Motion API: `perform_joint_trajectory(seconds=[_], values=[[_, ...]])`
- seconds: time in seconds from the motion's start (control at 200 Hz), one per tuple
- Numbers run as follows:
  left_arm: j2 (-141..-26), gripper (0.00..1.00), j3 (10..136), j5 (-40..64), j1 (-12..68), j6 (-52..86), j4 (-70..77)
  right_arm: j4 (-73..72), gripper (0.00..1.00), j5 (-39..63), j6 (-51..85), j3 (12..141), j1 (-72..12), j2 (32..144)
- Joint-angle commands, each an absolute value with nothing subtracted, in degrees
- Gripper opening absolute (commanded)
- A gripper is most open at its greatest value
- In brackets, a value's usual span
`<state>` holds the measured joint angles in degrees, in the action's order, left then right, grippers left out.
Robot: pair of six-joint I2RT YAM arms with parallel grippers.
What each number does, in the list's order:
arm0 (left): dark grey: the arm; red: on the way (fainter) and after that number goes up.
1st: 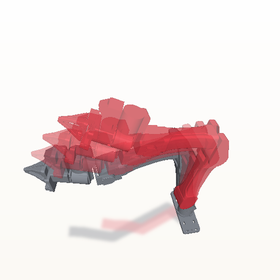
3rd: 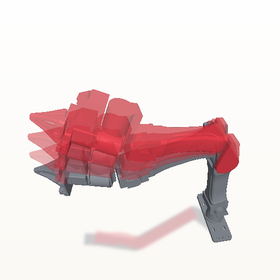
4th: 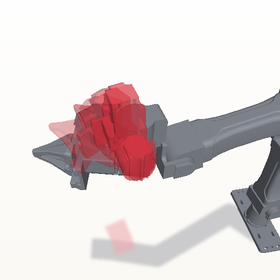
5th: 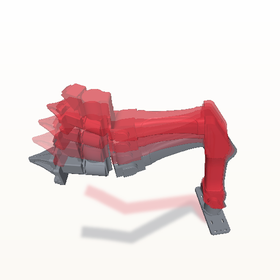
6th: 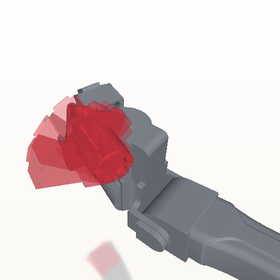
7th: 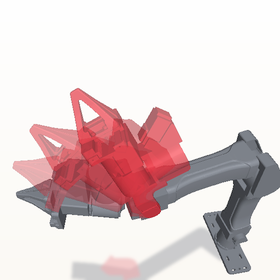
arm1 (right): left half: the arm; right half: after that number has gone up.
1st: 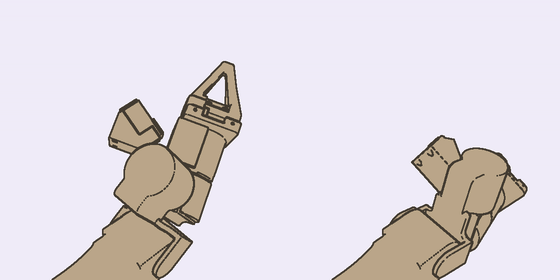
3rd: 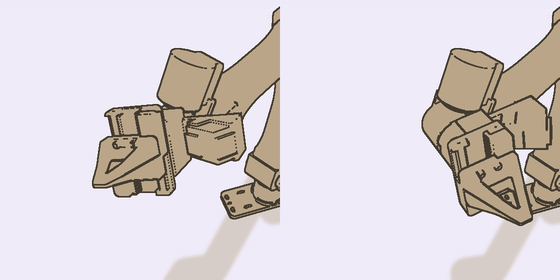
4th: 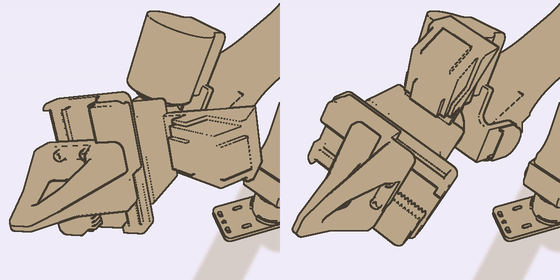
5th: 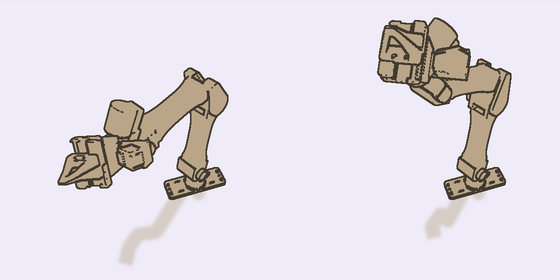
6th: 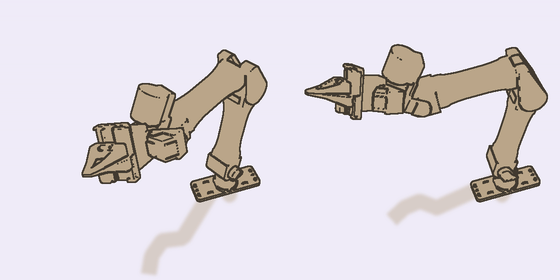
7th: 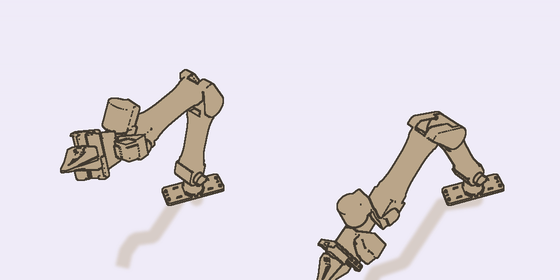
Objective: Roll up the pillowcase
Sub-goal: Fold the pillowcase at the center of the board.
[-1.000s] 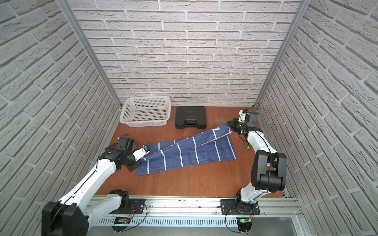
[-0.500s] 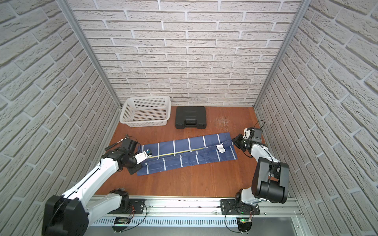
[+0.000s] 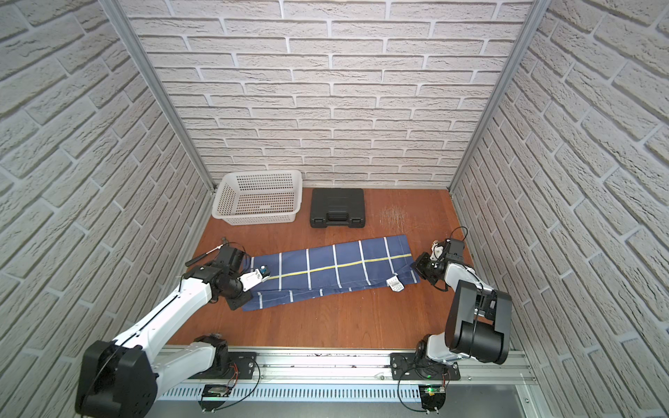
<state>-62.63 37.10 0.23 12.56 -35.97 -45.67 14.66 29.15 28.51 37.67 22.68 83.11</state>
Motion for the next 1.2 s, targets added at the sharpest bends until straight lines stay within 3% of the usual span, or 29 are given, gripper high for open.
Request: perform_joint_trajectory(seconds=[0.0, 0.535, 0.71, 0.985, 1.195], values=[[-62.89, 0.00, 36.11, -0.09, 12.74, -36.35, -47.64, 17.56, 0.03, 27.40, 26.94, 36.39, 22.96, 80.77], [-63.03, 0.01, 35.68, -0.74, 13.00, -36.54, -48.21, 28.32, 0.21, 20.55, 24.15, 38.09, 23.02, 79.97], [-62.56, 0.01, 35.21, -1.68, 13.01, -36.50, -48.13, 33.22, 0.39, 17.77, 21.99, 39.79, 23.08, 79.24], [-61.49, 0.08, 35.81, -3.07, 12.99, -36.48, -49.45, 35.56, 0.38, 20.84, 19.62, 45.45, 22.47, 76.11], [-59.06, 0.14, 35.71, -3.17, 12.94, -37.84, -51.54, 30.51, 0.37, 24.41, 22.39, 47.47, 12.91, 78.22]])
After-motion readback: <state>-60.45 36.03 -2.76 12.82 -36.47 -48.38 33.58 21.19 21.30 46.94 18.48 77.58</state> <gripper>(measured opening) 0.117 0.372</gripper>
